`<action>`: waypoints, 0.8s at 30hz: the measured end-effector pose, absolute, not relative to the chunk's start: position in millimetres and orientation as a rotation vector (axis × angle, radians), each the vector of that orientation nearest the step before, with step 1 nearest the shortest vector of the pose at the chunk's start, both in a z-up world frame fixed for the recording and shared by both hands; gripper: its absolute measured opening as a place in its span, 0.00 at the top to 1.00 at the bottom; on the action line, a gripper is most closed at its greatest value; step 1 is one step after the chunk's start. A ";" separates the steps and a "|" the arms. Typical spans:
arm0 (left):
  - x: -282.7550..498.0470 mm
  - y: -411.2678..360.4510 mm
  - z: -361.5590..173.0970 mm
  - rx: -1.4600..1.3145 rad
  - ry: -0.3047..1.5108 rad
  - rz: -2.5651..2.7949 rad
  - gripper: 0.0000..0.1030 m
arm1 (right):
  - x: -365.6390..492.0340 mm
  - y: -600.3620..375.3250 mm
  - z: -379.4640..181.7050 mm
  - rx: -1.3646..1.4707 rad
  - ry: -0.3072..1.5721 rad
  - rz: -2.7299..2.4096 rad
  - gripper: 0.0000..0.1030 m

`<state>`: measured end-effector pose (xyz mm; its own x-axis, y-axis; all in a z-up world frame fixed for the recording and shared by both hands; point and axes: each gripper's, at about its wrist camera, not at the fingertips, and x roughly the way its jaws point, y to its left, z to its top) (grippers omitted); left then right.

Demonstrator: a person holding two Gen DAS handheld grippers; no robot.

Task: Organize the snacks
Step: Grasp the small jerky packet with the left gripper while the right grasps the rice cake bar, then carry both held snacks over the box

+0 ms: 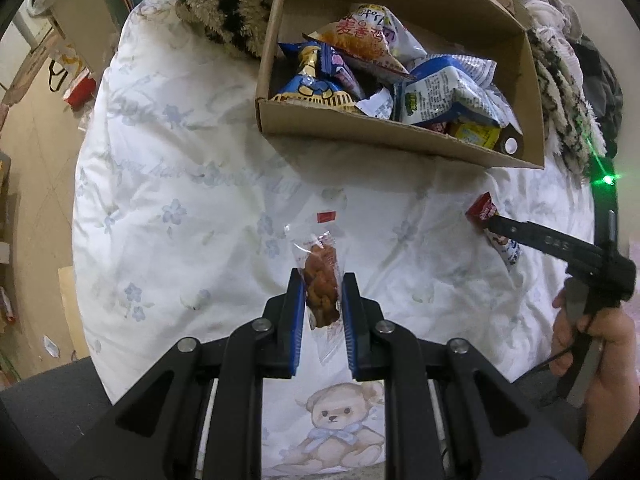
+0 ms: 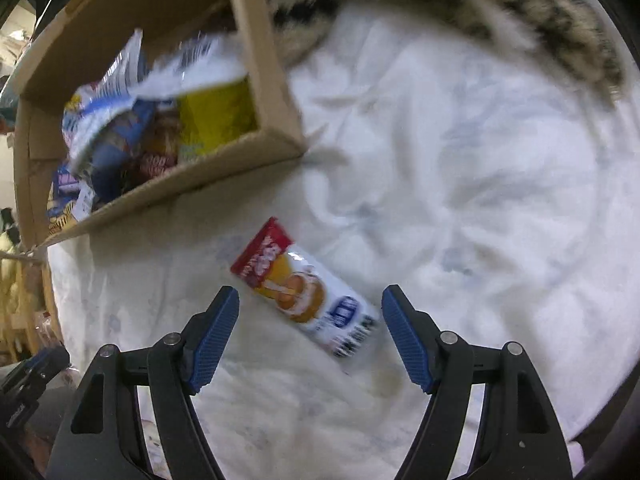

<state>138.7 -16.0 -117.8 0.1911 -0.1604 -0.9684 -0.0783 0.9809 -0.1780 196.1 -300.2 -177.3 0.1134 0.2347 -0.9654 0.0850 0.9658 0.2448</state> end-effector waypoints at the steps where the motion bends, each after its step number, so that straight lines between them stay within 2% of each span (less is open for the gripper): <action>1: 138.7 -15.8 -117.9 -0.200 1.379 -0.056 0.86 | 199.2 -295.8 -181.1 0.233 1.459 0.110 0.26; 7: 137.3 -19.5 -118.4 -0.190 1.379 -0.061 0.86 | 203.5 -273.5 -198.5 0.055 1.478 0.124 0.26; 9: 137.8 -22.8 -119.1 -0.162 1.379 -0.053 0.86 | 202.1 -269.8 -197.5 0.027 1.468 0.134 0.29; 11: 138.4 -24.7 -119.8 -0.132 1.371 -0.037 0.86 | 200.5 -267.1 -195.7 0.004 1.462 0.140 0.45; 12: 138.9 -24.7 -120.4 -0.124 1.367 -0.029 0.86 | 199.7 -266.7 -195.0 -0.008 1.462 0.134 0.48; 14: 140.1 -23.2 -121.9 -0.120 1.363 -0.017 0.86 | 197.4 -266.9 -193.6 0.004 1.462 0.140 0.62; 16: 140.9 -18.6 -123.8 -0.126 1.360 0.000 0.86 | 194.0 -265.3 -190.3 -0.003 1.458 0.153 0.68; 24: 140.3 -0.6 -128.9 -0.162 1.345 0.048 0.86 | 163.5 -244.4 -158.4 0.062 1.424 0.274 0.69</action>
